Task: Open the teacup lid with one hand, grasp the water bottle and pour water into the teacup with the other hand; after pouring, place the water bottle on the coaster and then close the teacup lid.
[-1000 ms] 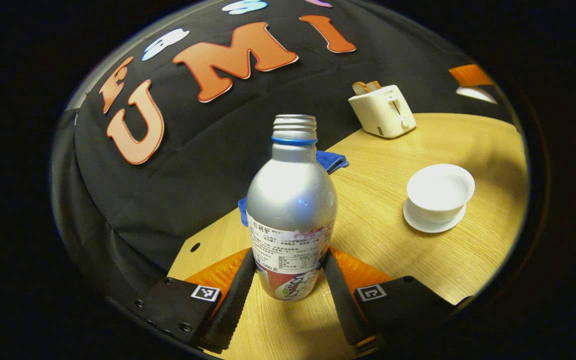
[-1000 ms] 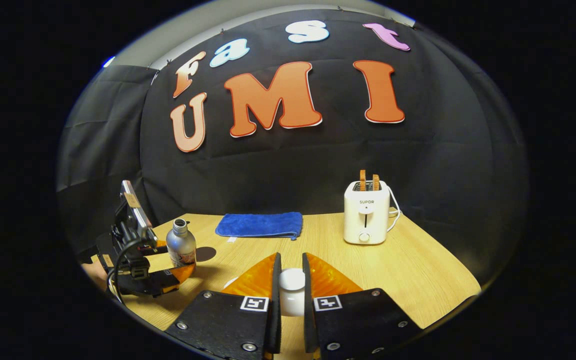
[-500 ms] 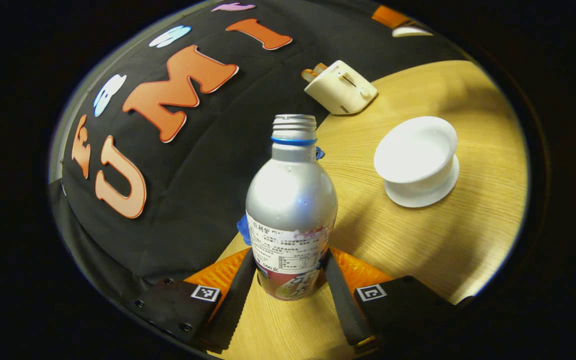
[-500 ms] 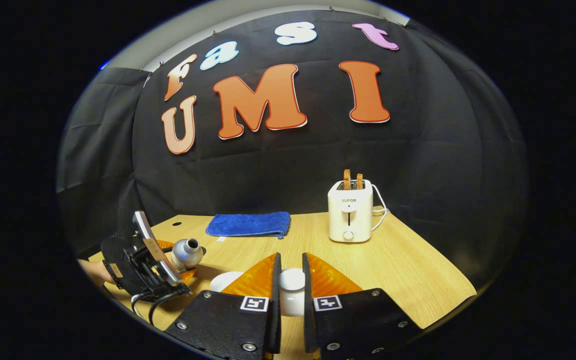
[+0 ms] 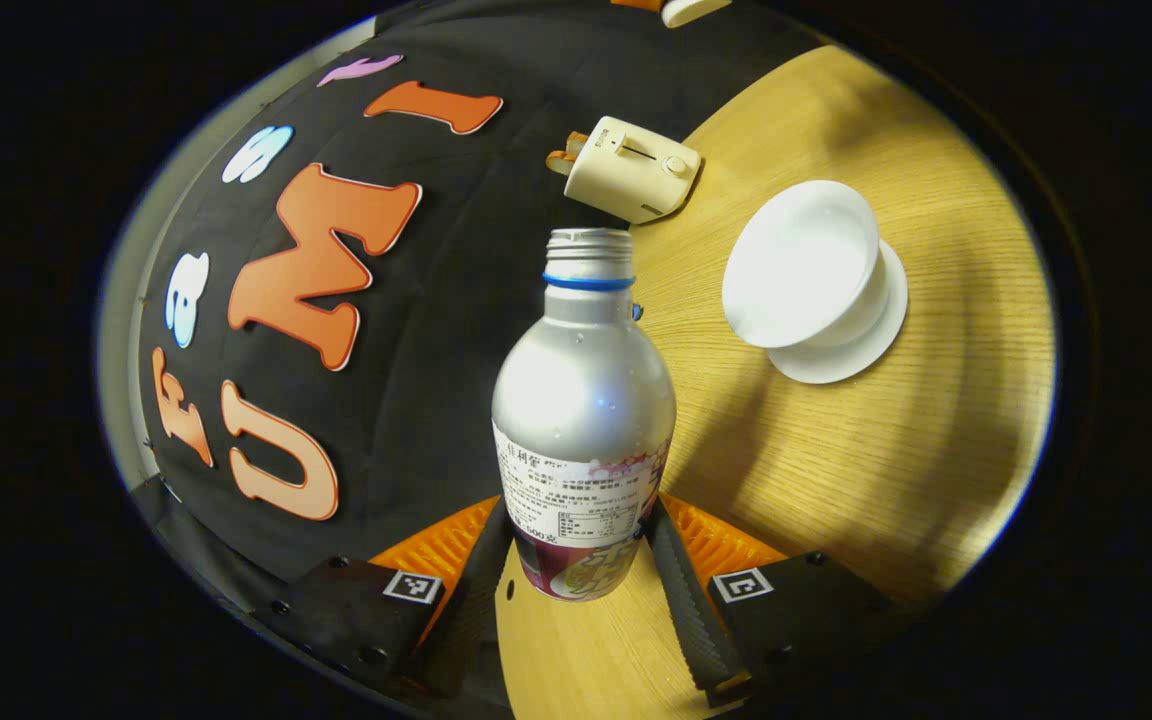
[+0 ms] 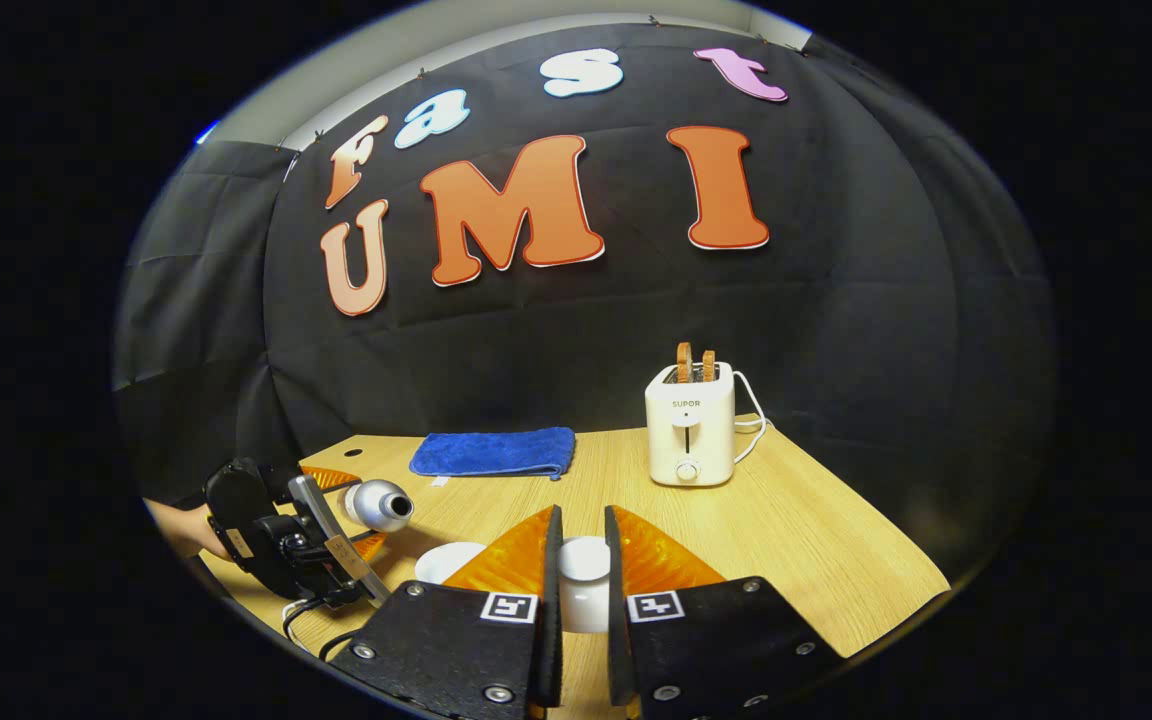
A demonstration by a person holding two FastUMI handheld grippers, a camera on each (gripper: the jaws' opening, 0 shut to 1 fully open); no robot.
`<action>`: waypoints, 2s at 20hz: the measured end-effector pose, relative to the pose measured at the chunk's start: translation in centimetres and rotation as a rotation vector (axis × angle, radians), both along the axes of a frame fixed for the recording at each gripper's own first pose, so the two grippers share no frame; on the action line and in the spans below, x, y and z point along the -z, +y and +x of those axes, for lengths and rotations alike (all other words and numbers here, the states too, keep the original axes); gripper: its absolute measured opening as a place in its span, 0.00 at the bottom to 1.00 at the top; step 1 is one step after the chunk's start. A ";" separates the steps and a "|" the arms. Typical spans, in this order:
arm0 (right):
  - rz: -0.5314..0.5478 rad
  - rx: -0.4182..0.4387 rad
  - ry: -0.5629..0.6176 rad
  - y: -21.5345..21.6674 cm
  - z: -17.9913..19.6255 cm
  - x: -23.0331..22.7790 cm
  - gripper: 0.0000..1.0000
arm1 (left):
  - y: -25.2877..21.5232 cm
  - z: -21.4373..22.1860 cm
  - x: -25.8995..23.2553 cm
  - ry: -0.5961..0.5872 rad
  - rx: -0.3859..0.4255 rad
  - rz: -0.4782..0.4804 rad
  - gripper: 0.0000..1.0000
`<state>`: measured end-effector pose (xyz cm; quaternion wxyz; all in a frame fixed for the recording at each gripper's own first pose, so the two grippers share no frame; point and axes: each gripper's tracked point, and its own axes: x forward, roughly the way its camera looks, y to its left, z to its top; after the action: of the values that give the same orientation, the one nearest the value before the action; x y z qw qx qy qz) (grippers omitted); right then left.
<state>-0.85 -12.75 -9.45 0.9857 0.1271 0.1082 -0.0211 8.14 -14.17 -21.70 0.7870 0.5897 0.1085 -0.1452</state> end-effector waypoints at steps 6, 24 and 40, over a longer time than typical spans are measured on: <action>0.006 0.015 0.006 -0.7 -0.4 0.3 0.18 | -0.3 -0.1 -1.1 -0.070 0.068 0.159 0.82; 0.013 0.004 0.023 -0.8 -0.5 1.3 0.19 | -1.2 1.0 -3.5 -0.179 0.233 0.459 0.83; 0.008 -0.032 0.025 0.5 0.0 1.5 0.19 | 0.9 3.3 -10.7 -0.311 0.248 0.594 0.83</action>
<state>-0.85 -12.29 -10.96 0.9840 0.1292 0.1225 -0.0065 11.43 -13.23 -11.03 0.5649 0.8164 -0.0474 -0.1104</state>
